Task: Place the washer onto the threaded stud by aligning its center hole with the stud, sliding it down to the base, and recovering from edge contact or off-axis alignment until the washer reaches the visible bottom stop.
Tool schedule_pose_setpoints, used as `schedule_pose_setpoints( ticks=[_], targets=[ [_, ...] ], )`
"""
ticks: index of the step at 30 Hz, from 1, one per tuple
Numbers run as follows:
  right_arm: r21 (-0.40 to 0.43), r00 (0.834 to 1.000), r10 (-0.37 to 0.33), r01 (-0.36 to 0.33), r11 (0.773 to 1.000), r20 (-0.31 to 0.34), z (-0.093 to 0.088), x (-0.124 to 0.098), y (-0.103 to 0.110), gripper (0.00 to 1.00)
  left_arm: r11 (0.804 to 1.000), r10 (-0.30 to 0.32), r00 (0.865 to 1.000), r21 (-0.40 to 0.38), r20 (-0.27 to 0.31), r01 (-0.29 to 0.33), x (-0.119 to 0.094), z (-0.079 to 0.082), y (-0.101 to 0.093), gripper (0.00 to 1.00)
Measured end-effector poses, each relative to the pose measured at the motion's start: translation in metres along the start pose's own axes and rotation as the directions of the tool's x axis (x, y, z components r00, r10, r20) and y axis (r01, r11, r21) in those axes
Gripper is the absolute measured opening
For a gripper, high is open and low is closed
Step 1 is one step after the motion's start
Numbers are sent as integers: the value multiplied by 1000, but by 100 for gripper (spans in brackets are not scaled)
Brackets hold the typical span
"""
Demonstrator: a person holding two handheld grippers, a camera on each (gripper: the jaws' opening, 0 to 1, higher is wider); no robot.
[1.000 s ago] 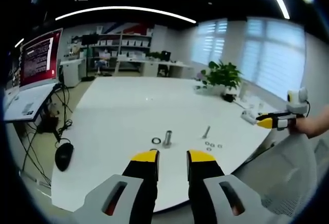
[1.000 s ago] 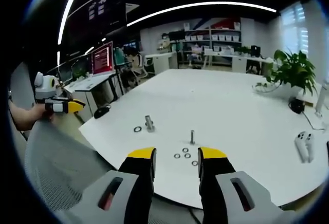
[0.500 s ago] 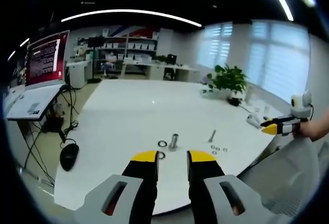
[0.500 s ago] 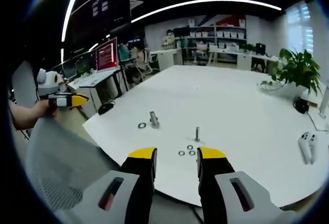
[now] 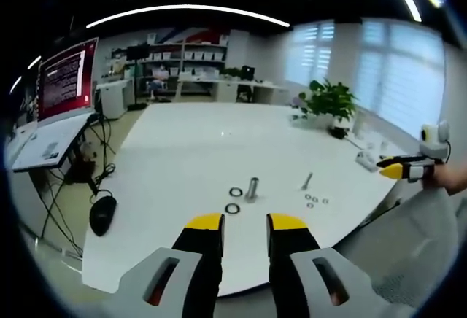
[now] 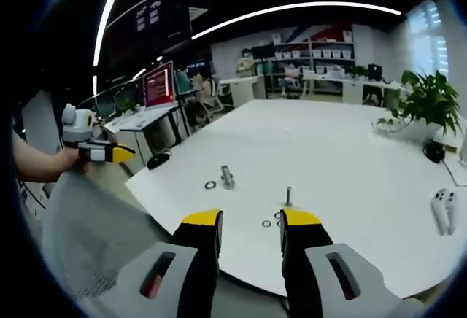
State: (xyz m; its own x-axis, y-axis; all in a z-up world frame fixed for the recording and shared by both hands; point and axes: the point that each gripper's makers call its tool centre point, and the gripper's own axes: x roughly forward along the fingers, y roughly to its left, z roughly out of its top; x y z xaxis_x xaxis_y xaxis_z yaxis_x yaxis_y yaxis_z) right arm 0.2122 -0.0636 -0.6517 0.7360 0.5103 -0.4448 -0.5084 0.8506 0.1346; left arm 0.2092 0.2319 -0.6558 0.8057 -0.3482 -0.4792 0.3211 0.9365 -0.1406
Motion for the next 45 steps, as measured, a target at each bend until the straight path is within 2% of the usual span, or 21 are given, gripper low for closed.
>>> schedule_pose_setpoints(
  ticks=[4,10,13,19,25,31,41,45],
  targets=[
    [2,1000,11,-11,1000,0,1,0,3,34,1000,15,999,1,-37,-15,0,-6,2,20],
    [5,999,32,-32,999,-12,-1,2,7,34,1000,16,998,9,-53,-16,1,-9,4,21],
    [2,999,45,-45,999,-13,-2,3,9,34,999,27,994,22,-103,-25,3,-18,6,21],
    [-8,997,73,-73,997,-6,-1,3,17,34,998,52,989,41,-141,-46,3,-25,10,21],
    [-19,996,88,-89,996,-30,-5,5,22,34,996,65,979,67,-191,-53,4,-35,14,21],
    [-26,995,92,-93,995,-43,-7,6,23,34,997,61,976,66,-209,-48,4,-39,15,20],
    [-36,995,83,-86,996,-57,-10,5,22,33,998,45,981,52,-187,-36,3,-36,10,19],
    [-51,993,97,-100,994,-68,-12,6,25,33,999,48,983,32,-180,-43,2,-36,14,19]
  ],
)
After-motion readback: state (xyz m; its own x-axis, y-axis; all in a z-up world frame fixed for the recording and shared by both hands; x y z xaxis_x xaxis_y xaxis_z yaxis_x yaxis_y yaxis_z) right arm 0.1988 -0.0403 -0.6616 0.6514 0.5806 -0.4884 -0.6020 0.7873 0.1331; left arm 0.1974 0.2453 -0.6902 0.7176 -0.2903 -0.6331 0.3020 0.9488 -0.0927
